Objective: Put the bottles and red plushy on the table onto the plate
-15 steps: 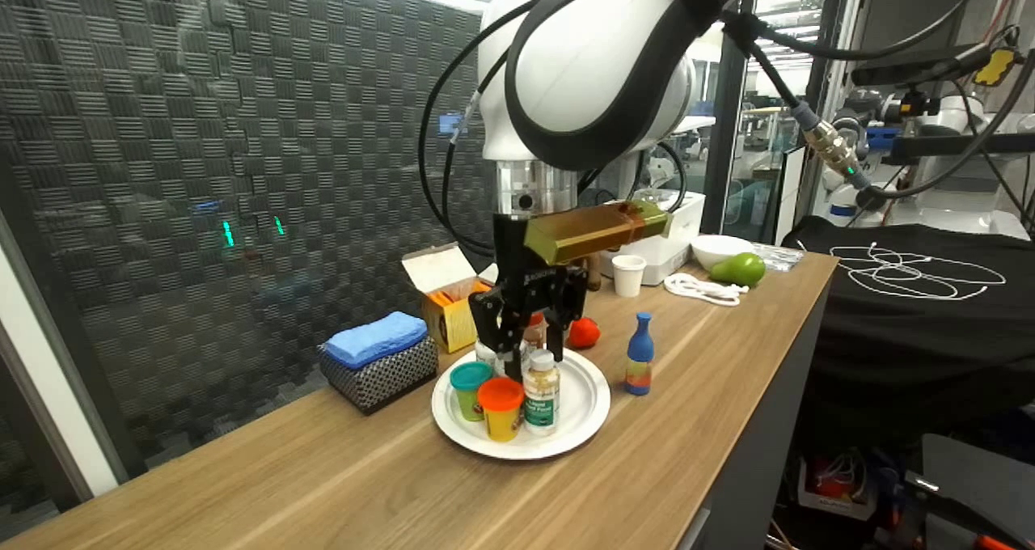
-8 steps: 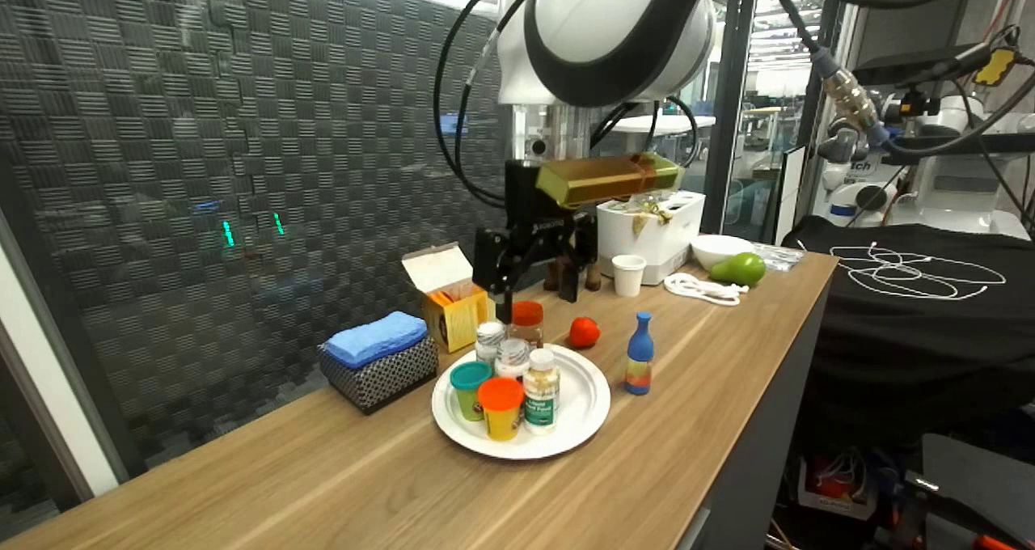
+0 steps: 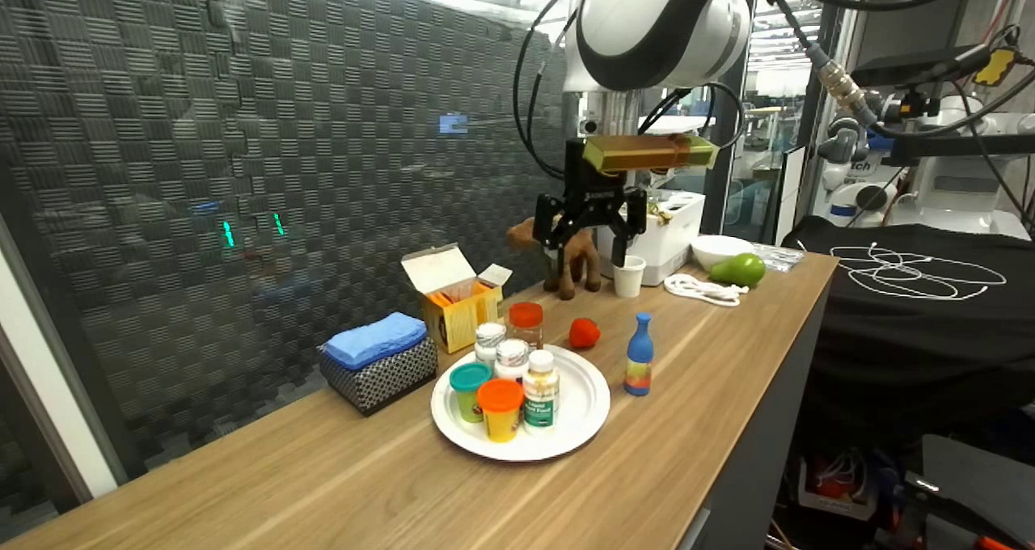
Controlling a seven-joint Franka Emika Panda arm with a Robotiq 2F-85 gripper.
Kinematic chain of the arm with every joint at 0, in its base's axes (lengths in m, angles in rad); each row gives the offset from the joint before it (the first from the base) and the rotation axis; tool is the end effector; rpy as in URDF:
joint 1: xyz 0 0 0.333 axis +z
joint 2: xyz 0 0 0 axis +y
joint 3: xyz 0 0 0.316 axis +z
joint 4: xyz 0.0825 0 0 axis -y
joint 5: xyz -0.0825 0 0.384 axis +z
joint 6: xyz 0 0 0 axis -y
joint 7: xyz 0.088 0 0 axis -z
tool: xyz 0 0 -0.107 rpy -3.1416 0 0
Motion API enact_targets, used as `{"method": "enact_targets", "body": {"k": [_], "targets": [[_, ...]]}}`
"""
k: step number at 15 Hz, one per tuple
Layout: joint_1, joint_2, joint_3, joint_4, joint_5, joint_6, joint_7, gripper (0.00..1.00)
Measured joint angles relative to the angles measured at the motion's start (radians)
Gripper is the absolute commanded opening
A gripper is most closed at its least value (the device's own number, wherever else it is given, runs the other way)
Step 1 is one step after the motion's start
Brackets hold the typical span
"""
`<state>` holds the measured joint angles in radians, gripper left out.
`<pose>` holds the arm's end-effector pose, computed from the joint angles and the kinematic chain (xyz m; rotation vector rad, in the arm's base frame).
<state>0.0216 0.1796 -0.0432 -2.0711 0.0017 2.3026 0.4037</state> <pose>0.5814 -0.0120 0.3497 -3.0662 0.6624 -0.0821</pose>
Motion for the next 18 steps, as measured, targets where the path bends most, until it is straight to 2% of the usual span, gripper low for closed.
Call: {"method": "enact_targets", "body": {"k": [4, 11, 18], "targets": [[-0.018, 0.046, -0.005, 0.036, 0.024, -0.023, 0.001, 1.0], [-0.017, 0.055, -0.006, 0.045, 0.022, -0.025, 0.009, 1.0], [-0.011, 0.148, -0.064, 0.005, -0.033, 0.252, 0.147, 1.0]]}}
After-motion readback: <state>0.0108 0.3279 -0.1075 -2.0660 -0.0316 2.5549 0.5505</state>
